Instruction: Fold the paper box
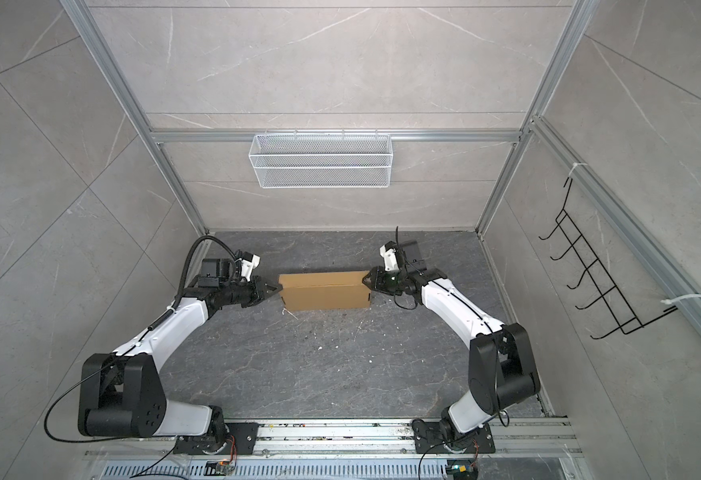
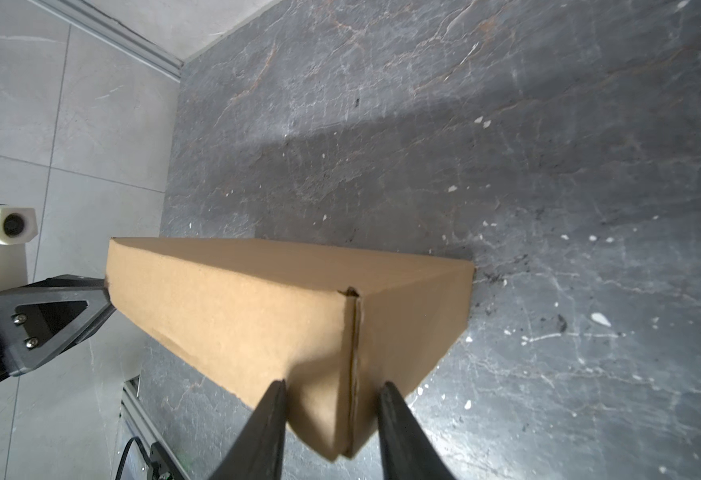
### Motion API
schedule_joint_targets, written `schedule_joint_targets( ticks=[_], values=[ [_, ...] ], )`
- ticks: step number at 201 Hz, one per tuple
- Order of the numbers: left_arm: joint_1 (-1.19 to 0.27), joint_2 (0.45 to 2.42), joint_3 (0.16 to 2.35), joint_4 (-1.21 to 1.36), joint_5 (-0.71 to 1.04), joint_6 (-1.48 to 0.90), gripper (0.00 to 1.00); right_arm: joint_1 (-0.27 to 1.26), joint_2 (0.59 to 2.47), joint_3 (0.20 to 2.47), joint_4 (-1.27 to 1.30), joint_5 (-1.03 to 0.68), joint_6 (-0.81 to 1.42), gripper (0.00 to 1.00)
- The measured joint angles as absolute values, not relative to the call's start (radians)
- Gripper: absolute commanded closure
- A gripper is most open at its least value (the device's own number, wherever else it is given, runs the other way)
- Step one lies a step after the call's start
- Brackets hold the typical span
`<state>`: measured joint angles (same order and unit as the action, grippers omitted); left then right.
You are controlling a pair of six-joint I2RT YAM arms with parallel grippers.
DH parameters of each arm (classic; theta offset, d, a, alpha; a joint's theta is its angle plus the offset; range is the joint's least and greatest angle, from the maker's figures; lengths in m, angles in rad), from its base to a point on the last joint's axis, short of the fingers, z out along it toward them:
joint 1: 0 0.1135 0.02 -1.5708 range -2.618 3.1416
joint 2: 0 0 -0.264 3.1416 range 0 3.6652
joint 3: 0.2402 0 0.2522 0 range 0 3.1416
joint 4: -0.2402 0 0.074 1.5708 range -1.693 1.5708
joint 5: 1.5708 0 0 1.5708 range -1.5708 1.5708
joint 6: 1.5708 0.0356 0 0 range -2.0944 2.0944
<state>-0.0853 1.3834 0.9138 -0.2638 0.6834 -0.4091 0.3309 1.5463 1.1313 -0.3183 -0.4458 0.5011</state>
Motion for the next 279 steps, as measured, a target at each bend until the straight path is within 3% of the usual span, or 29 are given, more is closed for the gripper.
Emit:
schedule_joint_targets(
  ticks=[48,118,153,206,245,279],
  values=[
    [-0.096,1.254,0.801,-0.337,0.647,-0.43,0.64,0.347,1.411,0.967,-0.326,-0.455,0.511,0.61],
    [-0.097,1.063,0.736,-0.441,0.599,-0.457,0.48,0.347,1.278,0.875,-0.439,-0.43,0.525,0.43],
    [-0.127,1.105,0.717,-0.384,0.576,-0.467,0.41,0.347,1.357,0.875,-0.434,-0.404,0.532,0.41],
    [-0.2,1.303,0.695,-0.236,0.489,-0.483,0.41,0.36,1.575,0.915,-0.359,-0.393,0.564,0.43],
    [-0.201,1.276,0.695,-0.201,0.43,-0.479,0.41,0.44,1.646,0.978,-0.31,-0.413,0.584,0.42],
    [-0.203,1.165,0.695,-0.213,0.309,-0.439,0.38,0.418,1.593,0.995,-0.344,-0.348,0.555,0.31]
  ],
)
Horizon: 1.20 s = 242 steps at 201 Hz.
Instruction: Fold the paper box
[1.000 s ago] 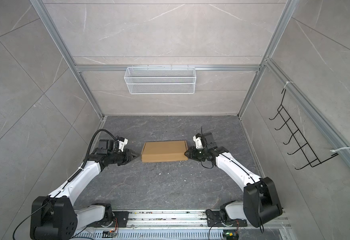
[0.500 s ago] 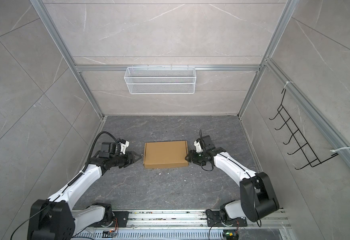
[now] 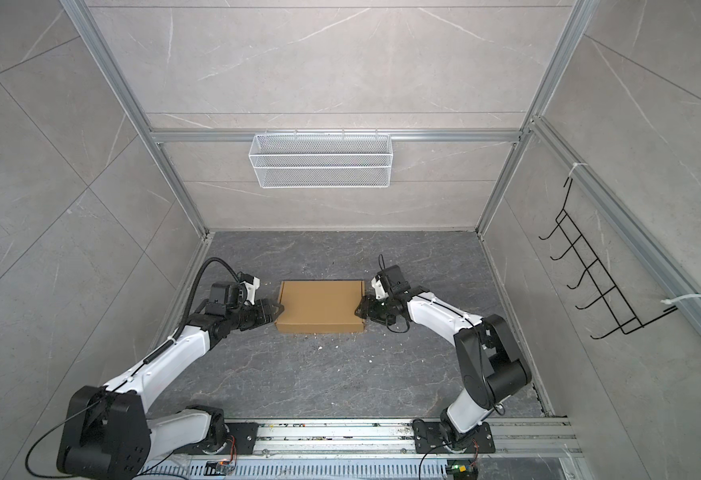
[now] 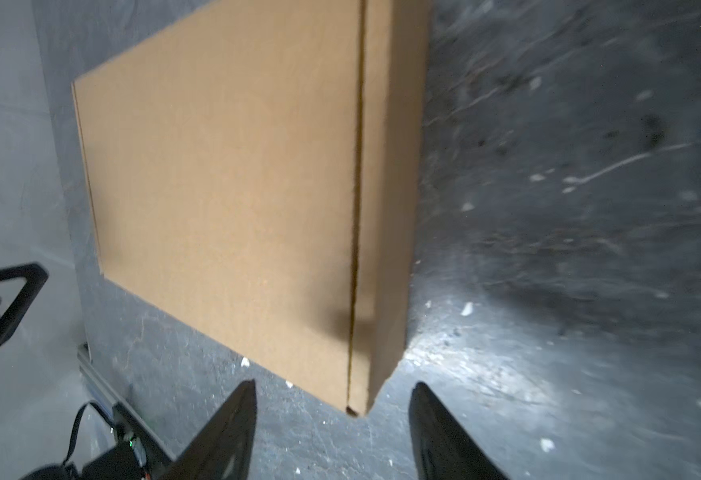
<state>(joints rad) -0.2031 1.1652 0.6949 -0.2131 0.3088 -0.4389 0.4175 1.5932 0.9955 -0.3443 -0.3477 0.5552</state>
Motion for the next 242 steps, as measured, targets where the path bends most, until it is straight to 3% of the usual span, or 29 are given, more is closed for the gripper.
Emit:
schedule_joint_targets(
  ticks=[18,29,42,74,102,135,138,140,143,191,242],
  values=[
    [-0.216,1.066,0.677,-0.192,0.177,-0.356,0.35,0.372,1.484,0.974,-0.346,-0.214,0.524,0.23],
    [-0.222,1.003,0.651,-0.164,0.071,-0.302,0.33,0.351,1.371,0.915,-0.286,-0.108,0.485,0.1],
    [-0.227,0.939,0.598,-0.096,-0.073,-0.241,0.26,0.341,1.221,0.804,-0.16,0.015,0.393,0.03],
    [-0.158,0.9,0.41,0.136,-0.337,-0.134,0.22,0.315,1.149,0.697,0.01,0.3,0.209,0.02],
    [-0.05,1.039,0.305,0.34,-0.348,-0.12,0.21,0.226,1.215,0.575,0.173,0.416,0.147,0.03],
    [-0.018,1.263,0.304,0.524,-0.278,-0.069,0.13,0.162,1.343,0.488,0.352,0.422,0.122,0.04],
    [-0.016,1.273,0.302,0.541,-0.274,-0.066,0.11,0.161,1.348,0.483,0.369,0.42,0.118,0.04],
    [-0.015,1.282,0.301,0.558,-0.269,-0.065,0.02,0.16,1.353,0.477,0.385,0.418,0.116,0.04],
    [-0.012,1.293,0.3,0.574,-0.262,-0.057,0.0,0.157,1.358,0.469,0.406,0.414,0.114,0.04],
    [0.038,1.497,0.314,0.777,-0.193,-0.048,0.0,0.117,1.45,0.41,0.637,0.331,0.092,0.02],
    [0.045,1.51,0.322,0.808,-0.175,-0.048,0.0,0.102,1.5,0.329,0.848,0.235,0.073,0.01]
  ],
)
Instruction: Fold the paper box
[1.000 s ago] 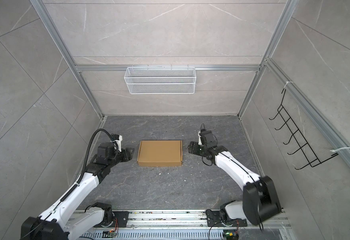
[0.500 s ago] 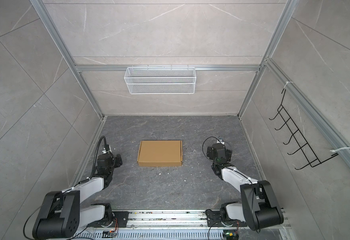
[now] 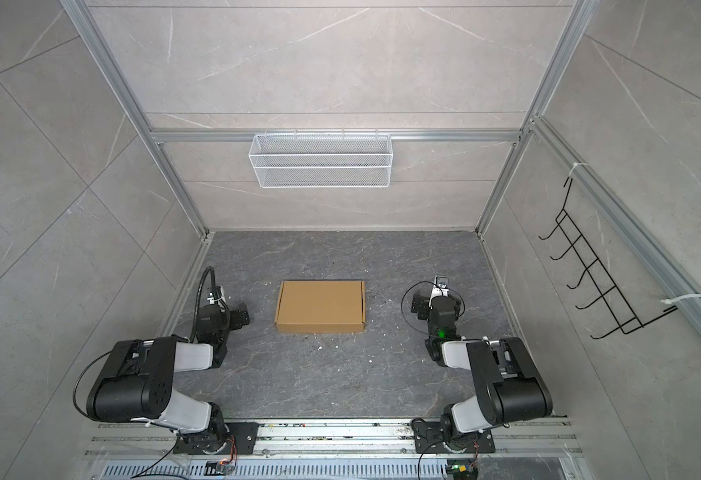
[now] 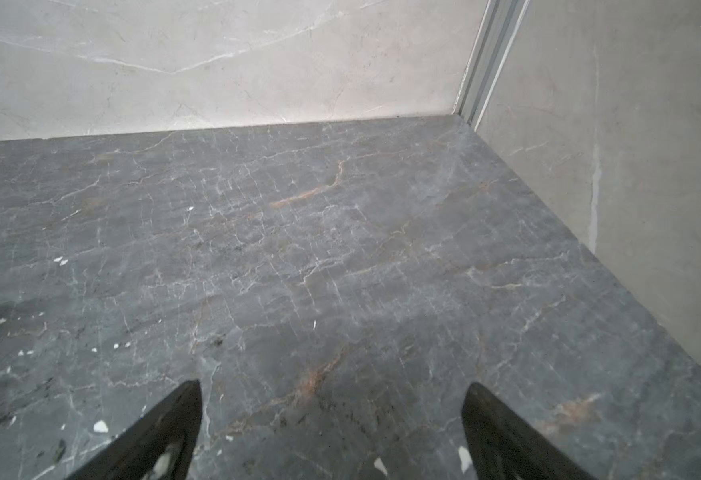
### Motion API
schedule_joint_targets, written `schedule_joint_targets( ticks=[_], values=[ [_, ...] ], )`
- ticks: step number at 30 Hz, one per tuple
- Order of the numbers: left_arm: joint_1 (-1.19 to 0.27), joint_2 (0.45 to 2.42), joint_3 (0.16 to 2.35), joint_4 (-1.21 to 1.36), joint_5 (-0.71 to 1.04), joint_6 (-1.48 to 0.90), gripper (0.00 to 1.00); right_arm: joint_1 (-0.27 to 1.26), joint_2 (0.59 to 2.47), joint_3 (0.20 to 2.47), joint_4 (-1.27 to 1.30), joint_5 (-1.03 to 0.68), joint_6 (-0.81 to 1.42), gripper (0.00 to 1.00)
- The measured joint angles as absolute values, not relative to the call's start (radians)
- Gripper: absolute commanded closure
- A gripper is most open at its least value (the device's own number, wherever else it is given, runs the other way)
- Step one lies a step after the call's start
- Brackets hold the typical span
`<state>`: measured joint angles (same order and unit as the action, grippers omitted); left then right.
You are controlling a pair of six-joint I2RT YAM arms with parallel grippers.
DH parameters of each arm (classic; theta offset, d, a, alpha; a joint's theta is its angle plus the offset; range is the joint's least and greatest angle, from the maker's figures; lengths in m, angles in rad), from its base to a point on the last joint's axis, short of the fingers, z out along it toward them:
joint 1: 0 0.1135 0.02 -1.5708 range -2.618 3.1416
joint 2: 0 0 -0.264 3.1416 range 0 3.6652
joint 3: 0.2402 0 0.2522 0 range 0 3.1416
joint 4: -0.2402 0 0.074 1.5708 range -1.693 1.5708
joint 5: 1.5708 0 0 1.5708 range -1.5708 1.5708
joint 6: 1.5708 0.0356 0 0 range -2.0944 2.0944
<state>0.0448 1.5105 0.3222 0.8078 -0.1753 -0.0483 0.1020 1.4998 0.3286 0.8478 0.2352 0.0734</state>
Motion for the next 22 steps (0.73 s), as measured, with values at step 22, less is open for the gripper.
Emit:
schedule_joint_targets(
  ticks=[22],
  values=[
    [0.045,1.51,0.323,0.816,-0.173,-0.048,0.0,0.122,1.51,0.324,0.896,0.247,0.051,0.01]
  ],
)
